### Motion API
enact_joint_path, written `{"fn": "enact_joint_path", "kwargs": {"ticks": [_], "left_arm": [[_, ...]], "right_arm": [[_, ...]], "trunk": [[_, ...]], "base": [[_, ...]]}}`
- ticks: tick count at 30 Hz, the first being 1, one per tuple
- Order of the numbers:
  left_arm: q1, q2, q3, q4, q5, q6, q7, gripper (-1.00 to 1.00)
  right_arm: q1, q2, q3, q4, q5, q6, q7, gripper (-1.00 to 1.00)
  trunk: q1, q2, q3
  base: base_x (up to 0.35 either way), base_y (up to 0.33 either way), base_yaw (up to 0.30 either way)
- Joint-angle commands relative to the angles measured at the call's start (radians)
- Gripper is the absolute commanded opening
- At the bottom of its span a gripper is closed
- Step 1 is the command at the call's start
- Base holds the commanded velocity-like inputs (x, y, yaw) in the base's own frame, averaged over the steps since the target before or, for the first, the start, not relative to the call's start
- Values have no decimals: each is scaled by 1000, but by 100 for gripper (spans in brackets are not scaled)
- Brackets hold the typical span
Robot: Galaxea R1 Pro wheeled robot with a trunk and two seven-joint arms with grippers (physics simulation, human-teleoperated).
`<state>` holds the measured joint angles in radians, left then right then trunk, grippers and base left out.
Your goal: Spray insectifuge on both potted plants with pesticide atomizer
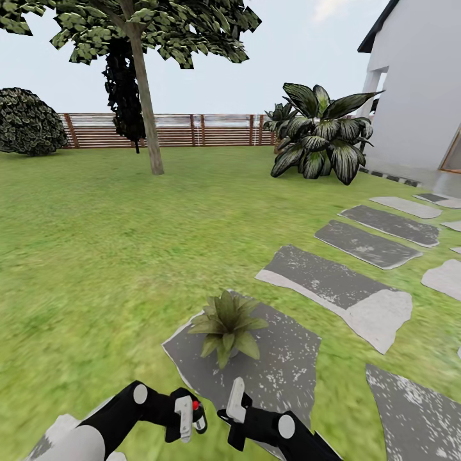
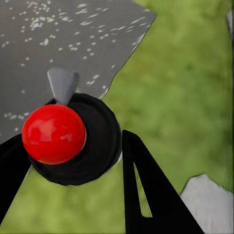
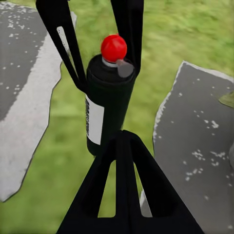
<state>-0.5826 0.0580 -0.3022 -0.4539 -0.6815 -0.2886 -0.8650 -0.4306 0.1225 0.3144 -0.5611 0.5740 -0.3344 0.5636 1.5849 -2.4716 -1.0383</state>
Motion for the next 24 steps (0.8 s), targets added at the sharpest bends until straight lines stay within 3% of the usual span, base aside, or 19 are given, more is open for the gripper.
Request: {"fn": "enact_joint_path", "kwargs": {"ticks": [1,8,16,24], "left_arm": [[0,-3,-5,-2,-6,-5,-1,-100],[0,-27,-64,-1,-3,-7,-8,-100],[0,-58,-69,-1,-2,-9,-9,-100],[0,-63,-70,-1,0,-9,-30,-100]], "right_arm": [[0,0,-1,0,10,-6,-1,-100],[0,0,-1,0,12,-6,-1,-100],[0,0,-1,0,12,-6,-1,-100],[0,0,-1,0,12,-6,-1,-100]], "trunk": [[0,0,-1],[0,0,-1],[0,0,-1],[0,0,-1]], "base": [[0,0,0],[0,0,0],[0,0,0],[0,0,0]]}}
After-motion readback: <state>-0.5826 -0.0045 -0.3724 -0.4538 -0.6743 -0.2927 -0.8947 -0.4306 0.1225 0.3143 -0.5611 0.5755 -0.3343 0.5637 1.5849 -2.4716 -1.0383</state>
